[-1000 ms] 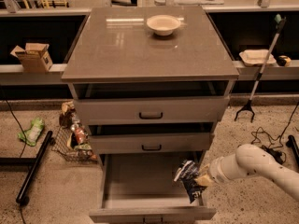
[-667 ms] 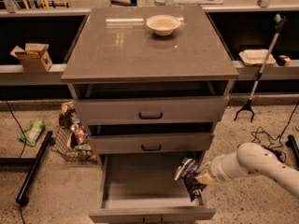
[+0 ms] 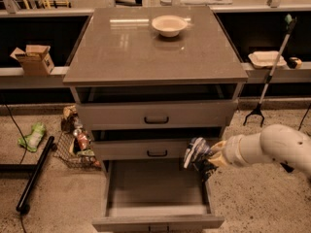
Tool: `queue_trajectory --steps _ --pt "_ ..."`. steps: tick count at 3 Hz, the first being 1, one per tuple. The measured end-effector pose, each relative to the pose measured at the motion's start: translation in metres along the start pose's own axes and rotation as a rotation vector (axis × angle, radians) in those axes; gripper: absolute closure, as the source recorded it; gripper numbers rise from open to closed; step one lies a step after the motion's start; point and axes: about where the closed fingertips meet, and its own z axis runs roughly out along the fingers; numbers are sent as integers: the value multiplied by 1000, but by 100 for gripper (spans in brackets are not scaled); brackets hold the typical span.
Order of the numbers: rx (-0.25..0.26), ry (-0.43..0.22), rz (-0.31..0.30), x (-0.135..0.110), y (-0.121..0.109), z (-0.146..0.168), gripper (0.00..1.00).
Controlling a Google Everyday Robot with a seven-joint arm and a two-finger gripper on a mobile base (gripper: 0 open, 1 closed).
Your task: Pick blue chip bag from bottom drawer and place on counter
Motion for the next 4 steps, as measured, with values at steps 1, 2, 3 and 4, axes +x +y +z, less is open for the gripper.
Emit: queue_trajectory --steps 1,2,3,4 --pt "90 24 -133 -61 -26 -55 100" --pt "90 24 -133 -61 -26 -55 100" --pt "146 6 -237 -96 -38 -77 100" --pt "251 9 -432 -164 -59 -116 100"
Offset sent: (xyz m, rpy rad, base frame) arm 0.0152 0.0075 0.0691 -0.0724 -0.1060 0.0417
